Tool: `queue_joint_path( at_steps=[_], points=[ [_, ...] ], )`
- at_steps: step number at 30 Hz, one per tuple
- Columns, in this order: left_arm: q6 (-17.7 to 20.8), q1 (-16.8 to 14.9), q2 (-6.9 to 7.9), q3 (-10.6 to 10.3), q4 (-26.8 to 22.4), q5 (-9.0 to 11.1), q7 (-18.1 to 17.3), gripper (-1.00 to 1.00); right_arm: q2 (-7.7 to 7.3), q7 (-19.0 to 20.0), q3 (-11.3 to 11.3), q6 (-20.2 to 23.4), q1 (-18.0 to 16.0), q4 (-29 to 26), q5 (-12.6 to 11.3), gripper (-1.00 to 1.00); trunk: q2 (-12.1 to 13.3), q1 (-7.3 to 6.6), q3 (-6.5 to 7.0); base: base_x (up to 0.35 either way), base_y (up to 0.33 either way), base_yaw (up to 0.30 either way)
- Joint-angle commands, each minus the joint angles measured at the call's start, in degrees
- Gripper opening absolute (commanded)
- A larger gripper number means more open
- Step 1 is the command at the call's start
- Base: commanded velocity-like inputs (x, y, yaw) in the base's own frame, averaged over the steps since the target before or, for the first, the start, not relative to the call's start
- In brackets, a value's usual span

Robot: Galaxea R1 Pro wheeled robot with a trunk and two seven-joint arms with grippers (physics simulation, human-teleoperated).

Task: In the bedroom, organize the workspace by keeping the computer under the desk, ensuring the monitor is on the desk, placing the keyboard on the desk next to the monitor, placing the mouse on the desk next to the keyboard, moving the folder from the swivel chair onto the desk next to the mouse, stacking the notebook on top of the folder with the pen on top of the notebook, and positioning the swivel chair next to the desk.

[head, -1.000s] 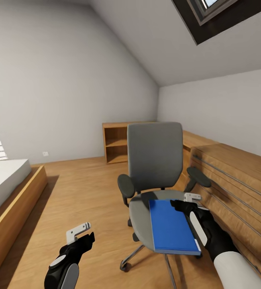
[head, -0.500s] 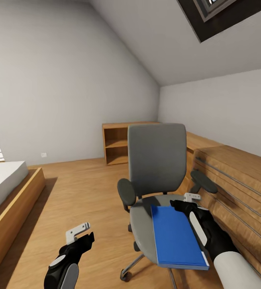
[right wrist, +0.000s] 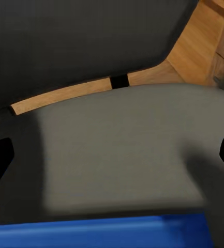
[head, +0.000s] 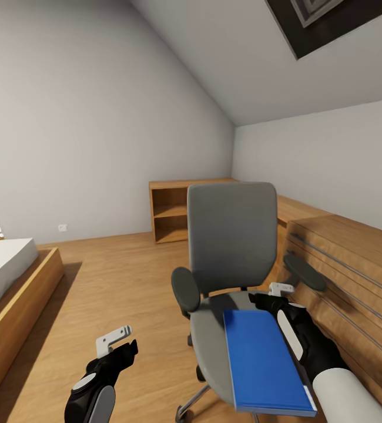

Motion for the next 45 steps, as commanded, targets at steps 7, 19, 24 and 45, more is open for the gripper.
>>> queue_joint_path(
  at_steps=[7, 19, 24, 45],
  points=[
    [0.13, -0.04, 0.01, -0.12, -0.07, 0.60, 0.49, 1.00, -0.01, -0.37, 0.20, 0.38, -0.02, 0.17, -0.35, 1.00, -0.03, 0.00, -0.06, 0.042, 0.000, 0.000],
    [0.13, -0.04, -0.05, -0.18, -0.07, 0.60, 0.53, 1.00, -0.01, -0.65, 0.32, 0.59, -0.02, 0.36, -0.25, 1.00, -2.84, 1.54, -1.32, 0.002, 0.000, 0.000],
    [0.13, -0.04, -0.07, -0.23, -0.07, 0.60, 0.53, 1.00, -0.01, -0.82, 0.33, 0.66, -0.02, 0.37, -0.25, 1.00, -2.84, 1.54, -1.32, 0.000, 0.000, 0.000],
    [0.13, -0.04, -0.08, -0.39, -0.07, 0.60, 0.58, 1.00, -0.01, -1.17, 0.33, 0.71, -0.02, 0.39, -0.24, 1.00, -5.64, 3.08, -2.58, 0.000, 0.000, 0.000]
  ],
)
